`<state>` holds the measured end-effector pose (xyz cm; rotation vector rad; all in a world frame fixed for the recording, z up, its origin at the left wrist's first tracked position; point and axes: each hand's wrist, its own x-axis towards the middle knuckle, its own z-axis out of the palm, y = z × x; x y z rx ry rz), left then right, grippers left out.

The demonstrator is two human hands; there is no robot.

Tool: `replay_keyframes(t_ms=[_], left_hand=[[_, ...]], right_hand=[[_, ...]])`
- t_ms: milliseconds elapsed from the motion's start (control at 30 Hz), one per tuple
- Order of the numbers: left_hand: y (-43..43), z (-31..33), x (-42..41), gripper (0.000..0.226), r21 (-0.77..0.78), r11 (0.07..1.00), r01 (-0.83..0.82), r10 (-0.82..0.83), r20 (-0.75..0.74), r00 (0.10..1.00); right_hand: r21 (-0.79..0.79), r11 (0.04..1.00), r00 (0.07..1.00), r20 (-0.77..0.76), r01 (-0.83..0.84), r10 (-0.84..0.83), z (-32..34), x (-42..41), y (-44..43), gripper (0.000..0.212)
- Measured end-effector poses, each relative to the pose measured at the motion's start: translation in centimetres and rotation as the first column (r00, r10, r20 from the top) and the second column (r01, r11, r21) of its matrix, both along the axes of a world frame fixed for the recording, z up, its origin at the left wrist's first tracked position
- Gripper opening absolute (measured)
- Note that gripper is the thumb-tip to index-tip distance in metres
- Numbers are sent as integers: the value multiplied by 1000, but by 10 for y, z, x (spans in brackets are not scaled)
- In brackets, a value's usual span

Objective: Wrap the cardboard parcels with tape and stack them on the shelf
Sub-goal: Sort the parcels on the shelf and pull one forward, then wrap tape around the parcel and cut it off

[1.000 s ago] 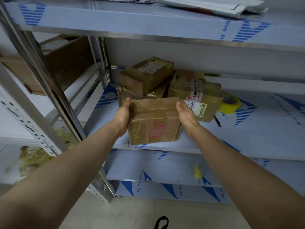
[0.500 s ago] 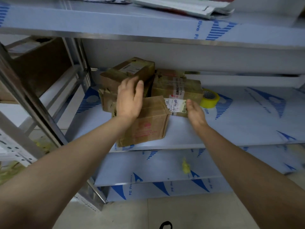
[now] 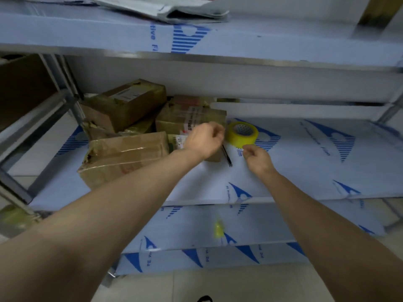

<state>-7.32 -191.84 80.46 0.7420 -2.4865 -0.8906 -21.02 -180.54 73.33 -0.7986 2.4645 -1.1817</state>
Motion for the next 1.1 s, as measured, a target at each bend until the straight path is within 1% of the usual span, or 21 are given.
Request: replay_keyframes(t_ms=[67, 200, 300, 367, 467, 567, 633, 700, 767, 867, 933, 967, 1033, 1100], left_hand=[[4, -6, -20, 32, -26, 1000, -10, 12, 82, 997], [8, -14, -49, 31, -13, 997, -70, 71, 146, 987], [8, -19, -58, 29, 3, 994, -108, 106, 193, 975], [9, -22, -59, 28, 19, 991, -130, 123, 204, 971], [11, -23, -59, 29, 31, 988, -148, 137, 228, 964], [12, -23, -59, 29, 34, 986, -160, 146, 260, 955], [13, -25, -58, 28, 36, 987, -156, 139, 282, 949], [13, -27, -55, 28, 41, 986, -161, 143, 283, 948], [14, -28, -51, 27, 41, 984, -175, 157, 269, 950], [15, -32, -46, 26, 56, 980, -189, 169, 255, 952], [16, -34, -44, 26, 79, 978, -192, 167, 245, 955], [16, -35, -44, 26, 96, 977, -190, 164, 234, 958], [16, -34, -43, 26, 129, 974, -184, 157, 199, 967], [16, -31, -43, 20, 152, 975, -162, 142, 133, 981]], right_hand=[[54, 997, 998, -33, -51, 53, -2, -24, 1, 36], [195, 970, 978, -119, -148, 173, -4, -67, -13, 37], [337, 908, 926, -190, -249, 325, -6, -90, -32, 44], [430, 860, 880, -249, -275, 406, -8, -102, -46, 48], [567, 785, 799, -338, -249, 498, -14, -117, -62, 57], [664, 724, 744, -384, -190, 547, -22, -126, -71, 64], [722, 676, 710, -401, -144, 579, -28, -128, -73, 62], [759, 644, 683, -421, -96, 597, -33, -126, -73, 55], [765, 641, 680, -438, -62, 588, -34, -123, -69, 47], [748, 661, 681, -455, -58, 574, -34, -116, -57, 51], [690, 716, 740, -426, -107, 521, -30, -109, -45, 58], [634, 759, 789, -388, -147, 476, -25, -103, -38, 60], [476, 850, 879, -278, -225, 388, -15, -90, -25, 55], [322, 908, 917, -206, -267, 342, -2, -71, -11, 48]])
